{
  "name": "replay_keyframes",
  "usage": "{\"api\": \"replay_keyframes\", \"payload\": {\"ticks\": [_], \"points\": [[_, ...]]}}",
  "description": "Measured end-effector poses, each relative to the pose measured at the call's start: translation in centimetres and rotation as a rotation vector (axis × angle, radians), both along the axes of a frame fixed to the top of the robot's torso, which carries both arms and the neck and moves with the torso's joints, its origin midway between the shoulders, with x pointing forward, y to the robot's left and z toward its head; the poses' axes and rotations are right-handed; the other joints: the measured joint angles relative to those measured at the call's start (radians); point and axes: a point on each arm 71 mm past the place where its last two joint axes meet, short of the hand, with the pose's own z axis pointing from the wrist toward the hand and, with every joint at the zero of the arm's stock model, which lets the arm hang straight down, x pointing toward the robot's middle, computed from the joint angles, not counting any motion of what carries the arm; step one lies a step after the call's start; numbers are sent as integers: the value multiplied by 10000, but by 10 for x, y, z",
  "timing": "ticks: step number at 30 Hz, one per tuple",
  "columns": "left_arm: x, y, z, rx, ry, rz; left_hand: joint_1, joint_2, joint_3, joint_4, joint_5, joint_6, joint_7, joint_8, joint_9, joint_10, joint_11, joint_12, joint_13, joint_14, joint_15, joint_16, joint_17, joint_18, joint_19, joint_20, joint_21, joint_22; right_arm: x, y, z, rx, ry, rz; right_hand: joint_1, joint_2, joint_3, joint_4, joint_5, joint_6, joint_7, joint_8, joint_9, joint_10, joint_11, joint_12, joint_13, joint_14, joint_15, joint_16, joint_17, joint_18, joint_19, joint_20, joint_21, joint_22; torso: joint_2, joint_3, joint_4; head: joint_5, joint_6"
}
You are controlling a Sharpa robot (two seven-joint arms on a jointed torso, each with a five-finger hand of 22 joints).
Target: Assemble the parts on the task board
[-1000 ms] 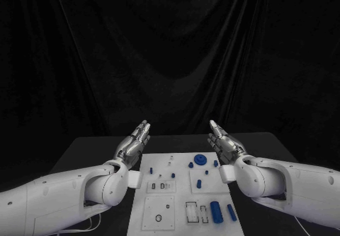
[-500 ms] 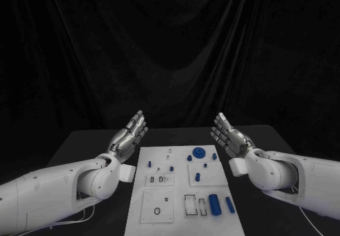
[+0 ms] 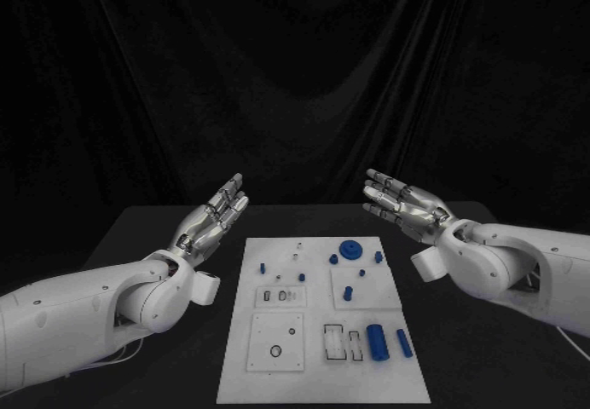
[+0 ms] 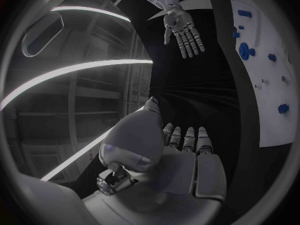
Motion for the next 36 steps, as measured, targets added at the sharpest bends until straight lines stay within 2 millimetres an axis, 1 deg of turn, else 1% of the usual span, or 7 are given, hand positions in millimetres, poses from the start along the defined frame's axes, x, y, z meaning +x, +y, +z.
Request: {"api": "replay_keyframes", "payload": {"ticks": [5, 6, 10, 14, 17, 24, 36], "points": [[0, -2, 6, 167, -282, -201, 144, 32, 0, 1, 242, 49, 58, 0, 0, -6, 189, 0, 1, 0, 0, 0, 1, 0, 15, 84, 0, 1, 8, -2, 29, -2620, -874, 980, 887, 42, 407, -705, -416, 963, 779, 323, 135, 582, 352, 633, 125, 2061, 456, 685, 456, 181, 2033, 570, 766, 334, 200, -17, 81, -81, -43], [-1, -1, 8, 190, -331, -232, 148, 33, 1, 1, 281, 53, 62, 0, 0, -6, 188, 0, 1, 0, 0, 0, 1, -1, 14, 91, 0, 1, 10, 0, 34, -3357, -1080, 1213, 922, 5, 538, -795, -609, 1309, 1125, 409, 170, 904, 324, 890, 173, 3736, 545, 1232, 748, 182, 3078, 663, 1105, 466, 234, -17, 92, -83, -46], [0, 1, 11, 247, -443, -297, 227, 37, 0, 1, 328, 120, 129, 0, 12, 26, 228, 0, 2, 0, 0, 0, 3, -1, -2, 210, 0, 1, 19, 5, 46, -5965, -1897, 1859, 1190, -182, 1263, -1273, -1346, 3321, 1570, 886, 413, 2710, 512, 2040, 355, 7838, 328, 2958, 1285, 180, 6879, 545, 2111, 765, 370, -9, 105, -68, -75], [0, -1, 13, 251, -518, -421, 355, 85, 3, 3, 452, 140, 149, 0, 13, -7, 261, 0, 3, 0, 0, 0, 3, 0, 10, 378, 0, 1, 26, 8, 51, -8351, -2932, 2176, 1444, -458, 1655, -1672, -2021, 5347, 1416, 1334, 640, 5189, 303, 2992, 516, 11158, -848, 4390, 2100, 326, 9869, -537, 3177, 1179, 523, -6, 97, -12, -62], [1, -2, 13, 244, -525, -494, 412, 64, 29, 29, 561, 157, 165, 0, 12, -7, 261, 0, 3, -19, 31, 0, 4, -1, 8, 520, 0, 1, 32, 13, 52, -10352, -4101, 2372, 1313, -684, 1786, -1802, -2316, 6242, 1295, 1348, 668, 6296, 18, 2886, 523, 12339, -1243, 5203, 2842, 328, 10979, -958, 3705, 1471, 603, -7, 100, -1, -51], [3, 0, 13, 246, -540, -610, 579, 121, 56, 2, 826, 231, 239, 12, 12, -9, 332, 0, 5, -10, 189, 0, 6, -2, 14, 728, 0, 2, 40, 29, 55, -13375, -6615, 2762, 1461, -1062, 3020, -2159, -2285, 7763, 1040, 974, 664, 8545, -129, 1720, 515, 13201, -1520, 8029, 5702, 327, 11785, -1466, 5254, 2838, 868, -66, 169, -6, 59], [8, 0, 11, 213, -512, -814, 787, 124, 111, 1, 1134, 251, 330, 39, 24, -5, 408, 0, 7, -16, 376, 0, 3, -1, 15, 977, 0, 3, 38, 46, 29, -14872, -8268, 3268, 788, -1715, 3905, -1821, -2688, 8157, 1365, 617, 637, 9262, -75, 1071, 530, 14051, -1658, 10641, 8860, 327, 11611, -1465, 6644, 4243, 1290, -199, 251, -63, 290]]}}
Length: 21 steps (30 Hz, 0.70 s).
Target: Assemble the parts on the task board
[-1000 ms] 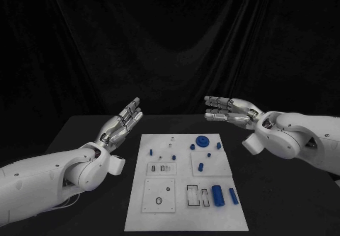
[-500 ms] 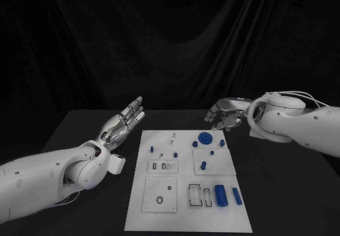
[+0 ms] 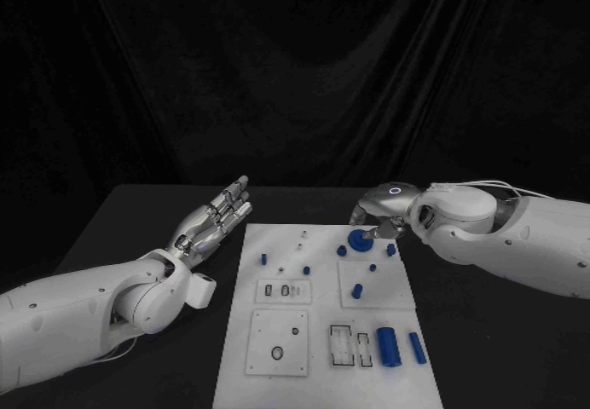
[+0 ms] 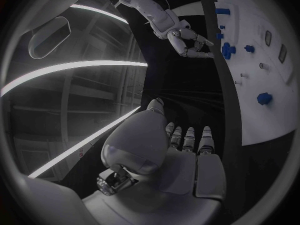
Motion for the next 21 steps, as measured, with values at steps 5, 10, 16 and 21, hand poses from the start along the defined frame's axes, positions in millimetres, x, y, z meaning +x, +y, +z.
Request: {"api": "replay_keyframes", "payload": {"ticks": [5, 10, 16, 21], "points": [[1, 0, 0, -27, 20, -92, 83, -4, 28, -28, 68, 11, 51, 0, -1, 0, 71, 0, -3, 20, 50, 0, -4, 0, -35, 35, 0, 0, -2, 4, -9, -89, -148, 237, -192, -99, -56, 137, -218, 0, 0, -47, -12, 90, -10, -40, 12, 63, -14, 267, 349, 0, 0, 0, 138, 180, 143, -31, 76, -101, 105], [2, -2, -1, -52, 35, -176, 211, 26, 124, -40, 185, 101, 174, 0, 17, 0, 71, 0, -7, 1, 146, 0, -4, -1, -19, 124, 0, 0, -4, 4, -18, -90, -202, 386, -269, -176, -68, 205, -314, -74, 74, -146, -38, 191, 20, -40, 25, 122, -51, 310, 427, -1, 92, -19, 435, 514, 226, -43, 139, -175, 119], [2, -2, -1, -76, 49, -247, 236, 51, 123, -40, 217, 101, 174, 0, 17, 0, 71, 0, -9, 1, 146, 0, -3, -2, -19, 124, 0, 1, -6, 6, -25, -27, -231, 572, -281, -188, -40, 232, -314, -235, 158, -231, -80, 234, 63, -88, 24, 157, -15, 310, 462, 0, 92, -19, 615, 770, 249, -50, 176, -223, 59], [2, -3, -1, -93, 59, -287, 250, 65, 151, -13, 233, 101, 246, 0, 17, -2, 140, 0, -9, 36, 180, 0, -2, -1, -19, 124, 0, 1, -7, 7, -29, 24, -250, 700, -281, -188, 1, 274, -103, -288, 106, -232, -80, 319, 74, -135, 24, 221, -22, 425, 622, 1, 182, -2, 954, 1205, 233, -50, 188, -224, 0]]}}
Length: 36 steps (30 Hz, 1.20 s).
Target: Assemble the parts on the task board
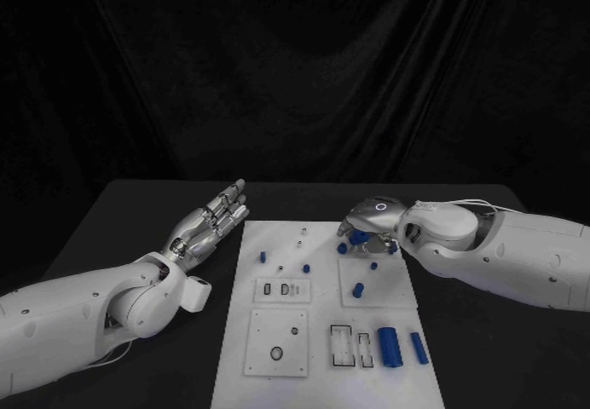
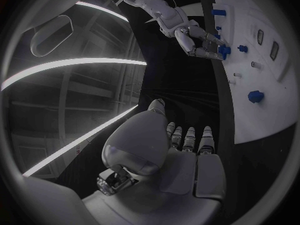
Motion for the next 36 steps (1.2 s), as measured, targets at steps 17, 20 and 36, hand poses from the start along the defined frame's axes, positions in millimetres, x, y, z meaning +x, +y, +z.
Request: {"api": "replay_keyframes", "payload": {"ticks": [17, 20, 36], "points": [[1, 0, 0, -24, 15, -73, 93, -11, 56, -1, 38, 94, 145, 35, 9, 1, 71, 0, 3, -37, 36, 0, 4, 1, 1, 72, 0, -8, 0, 3, -7, 70, 63, 328, -84, 227, 263, 263, 107, 197, 90, 45, 27, 107, 34, -126, -1, -1, 0, 38, 125, -1, -40, 39, 218, 380, -51, -3, -16, 27, -126], [1, 0, 0, -26, 17, -87, 93, -11, 56, -1, 38, 89, 161, 39, 9, 1, 71, 0, 4, 0, 72, 0, 5, 1, 1, 72, 0, -8, 0, 4, -10, 63, 118, 359, -91, 284, 364, 307, 107, 319, 90, 101, 39, 178, 36, -146, -14, -1, -1, 83, 188, 0, -39, 39, 282, 494, -60, -2, -17, 19, -148], [3, 0, -1, -52, 40, -189, 172, -13, 114, 1, 76, 197, 339, 38, 32, 4, 149, 0, 7, -36, 107, 0, -1, 2, 2, 144, 0, -7, 3, 7, -18, 370, 240, 672, 176, 680, 1427, 450, -180, 1574, 2, 464, 170, 1006, -71, -342, -20, -1, -2, 232, 438, 0, -111, 38, 770, 1253, -82, -1, -24, 84, -307]]}}
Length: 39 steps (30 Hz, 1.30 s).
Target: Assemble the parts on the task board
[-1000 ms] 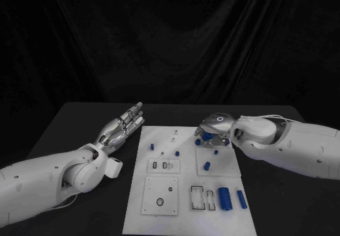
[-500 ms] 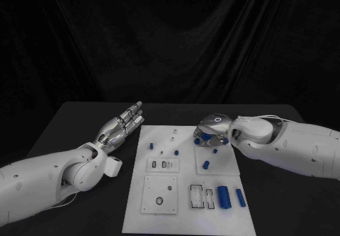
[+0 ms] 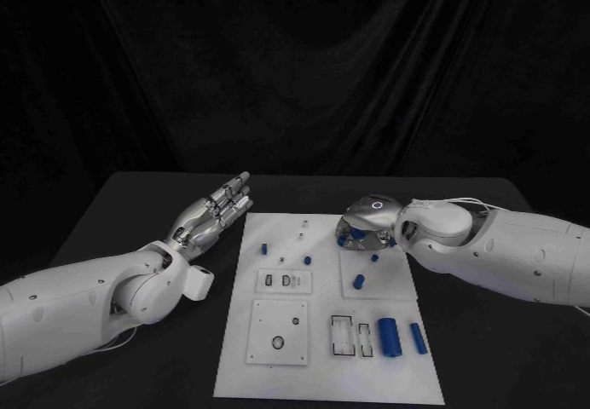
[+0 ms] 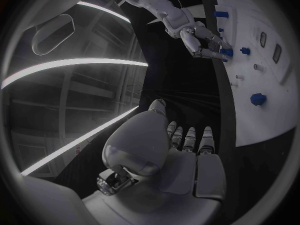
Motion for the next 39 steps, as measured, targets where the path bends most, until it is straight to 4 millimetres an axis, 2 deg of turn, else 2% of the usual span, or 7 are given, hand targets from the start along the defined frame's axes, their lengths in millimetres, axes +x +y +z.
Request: {"api": "replay_keyframes", "payload": {"ticks": [2, 3, 7, 15, 22, 30, 39], "points": [[0, 0, 0, -2, 3, -7, 0, 0, 28, -28, 0, 0, 0, 0, 0, 1, 1, 0, 0, 0, 0, 0, -1, 0, 0, 0, 0, 0, -1, -1, 1, 113, -20, 45, 84, 80, 166, -106, -151, 168, 17, 85, 6, 361, -35, 0, 0, 54, -54, 0, 32, -54, 0, 0, 178, 245, 0, 1, 0, 22, -18], [0, 0, 0, -3, 5, -8, 28, 27, 27, -27, 0, 28, 28, 0, 0, 1, 0, 0, 1, 12, 11, 0, -1, 0, 0, 0, 0, 0, -1, -2, 1, 183, -28, 64, 120, 115, 246, -135, -260, 220, 69, 112, 6, 539, -40, 0, 0, 54, -54, 31, 66, -167, 22, -22, 293, 402, 0, 1, 0, 33, -20], [0, 2, 0, 2, 10, 6, 39, 39, 26, -28, 0, 54, 54, 0, 0, 1, 1, 0, 1, 36, 35, 0, -1, -1, 19, 19, 0, 1, -2, 0, 6, 509, -103, 159, 185, 179, 335, -173, -451, 280, 130, 118, 4, 928, -36, -13, -11, 123, 22, 119, 187, -163, 110, -39, 539, 779, 1, 1, 0, 94, -37], [0, 2, 0, 3, 29, -11, 111, 47, 106, -31, 51, 186, 185, 40, 27, -1, 69, 0, -2, 0, 71, 0, 0, -1, 4, 77, 0, 1, 8, 28, 33, 1033, -557, 514, 187, 179, 354, -192, -591, 292, 141, 120, 4, 976, 18, -144, -21, 131, 100, 119, 232, -161, 146, -3, 597, 918, -11, -11, 5, 178, -105], [0, -1, 0, -12, 45, -78, 217, 31, 191, -84, 156, 220, 220, 40, 27, -2, 137, 0, -6, 0, 71, 0, 2, -2, -2, 143, 0, 2, 20, 48, 36, 1132, -613, 500, 234, 122, 353, -192, -615, 310, 158, 126, 4, 975, 18, -202, -30, 95, 135, 154, 279, -160, 125, 17, 650, 1020, -25, -13, -7, 241, -150], [0, -2, -1, -13, 70, -122, 256, 70, 259, -99, 196, 219, 218, 40, 26, -2, 137, 0, -7, 36, 106, 0, 4, -1, -2, 143, 0, 3, 32, 64, 32, 1143, -574, 327, 182, -14, 352, -192, -558, 333, 181, 165, 4, 975, 18, -259, -29, 124, 164, 195, 308, -160, 89, 53, 688, 1064, -10, -13, 18, 181, -169], [1, -3, -1, -6, 95, -148, 294, 32, 328, -85, 196, 251, 250, 39, 26, -2, 137, 0, -5, -1, 143, 0, 7, -1, 34, 179, 0, 4, 37, 66, 28, 1112, -491, 72, 114, -82, 351, -191, -412, 418, 262, 164, 4, 905, 89, -299, -29, 115, 229, 195, 303, -158, 82, 131, 688, 1123, 58, 16, 70, 107, -160]]}}
